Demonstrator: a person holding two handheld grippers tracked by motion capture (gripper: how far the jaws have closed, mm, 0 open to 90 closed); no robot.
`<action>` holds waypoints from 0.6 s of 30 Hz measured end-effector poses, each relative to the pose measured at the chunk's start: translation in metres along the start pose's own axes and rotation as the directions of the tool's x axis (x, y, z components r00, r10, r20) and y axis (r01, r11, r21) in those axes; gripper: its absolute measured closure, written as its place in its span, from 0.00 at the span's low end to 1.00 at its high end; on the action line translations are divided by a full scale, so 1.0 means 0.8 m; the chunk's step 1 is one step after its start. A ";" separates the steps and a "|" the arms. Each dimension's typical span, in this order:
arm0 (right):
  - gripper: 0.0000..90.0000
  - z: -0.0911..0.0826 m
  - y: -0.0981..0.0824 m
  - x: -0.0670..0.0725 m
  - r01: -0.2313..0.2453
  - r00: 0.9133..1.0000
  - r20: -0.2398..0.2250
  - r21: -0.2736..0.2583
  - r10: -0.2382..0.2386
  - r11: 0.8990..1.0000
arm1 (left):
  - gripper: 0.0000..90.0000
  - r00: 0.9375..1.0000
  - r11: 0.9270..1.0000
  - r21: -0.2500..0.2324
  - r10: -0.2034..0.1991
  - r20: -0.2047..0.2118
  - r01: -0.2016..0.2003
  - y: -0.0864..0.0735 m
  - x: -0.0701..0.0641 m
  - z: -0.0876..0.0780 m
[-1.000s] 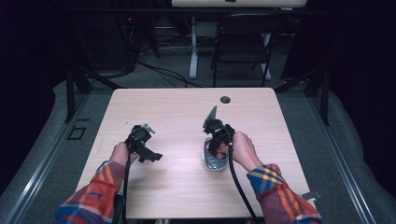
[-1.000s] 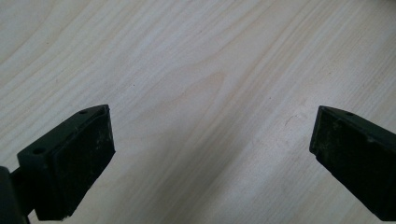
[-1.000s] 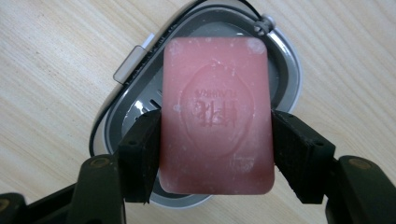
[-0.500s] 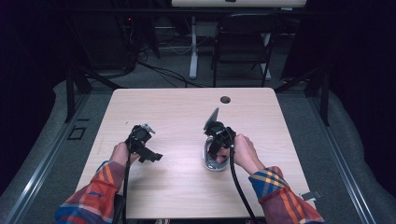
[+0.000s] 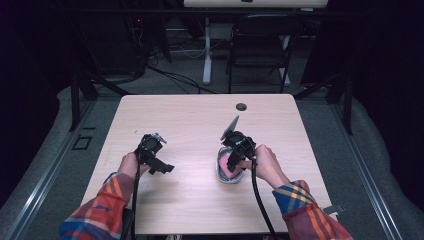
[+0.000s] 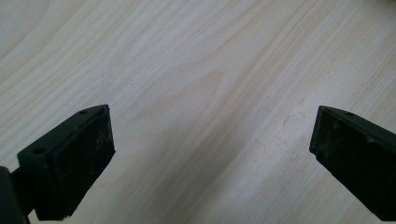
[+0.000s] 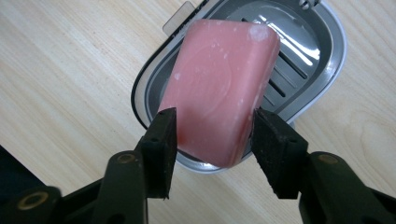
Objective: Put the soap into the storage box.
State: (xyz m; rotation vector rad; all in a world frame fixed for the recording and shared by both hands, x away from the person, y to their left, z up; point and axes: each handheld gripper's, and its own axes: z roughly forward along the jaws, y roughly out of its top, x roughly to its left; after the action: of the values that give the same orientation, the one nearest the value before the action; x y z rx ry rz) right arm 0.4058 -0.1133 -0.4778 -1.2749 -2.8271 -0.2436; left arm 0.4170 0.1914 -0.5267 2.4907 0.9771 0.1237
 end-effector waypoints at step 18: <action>0.48 -0.019 -0.013 0.006 0.060 0.998 0.031 -0.130 -0.056 0.990 | 0.00 1.000 1.000 -0.005 0.003 -0.004 -0.003 0.000 -0.001 -0.001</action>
State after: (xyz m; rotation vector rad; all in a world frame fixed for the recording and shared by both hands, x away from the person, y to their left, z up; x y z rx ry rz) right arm 0.3941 -0.1187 -0.4638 -1.2281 -2.9183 -0.4241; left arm 0.4165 0.1912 -0.5263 2.4883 0.9735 0.1324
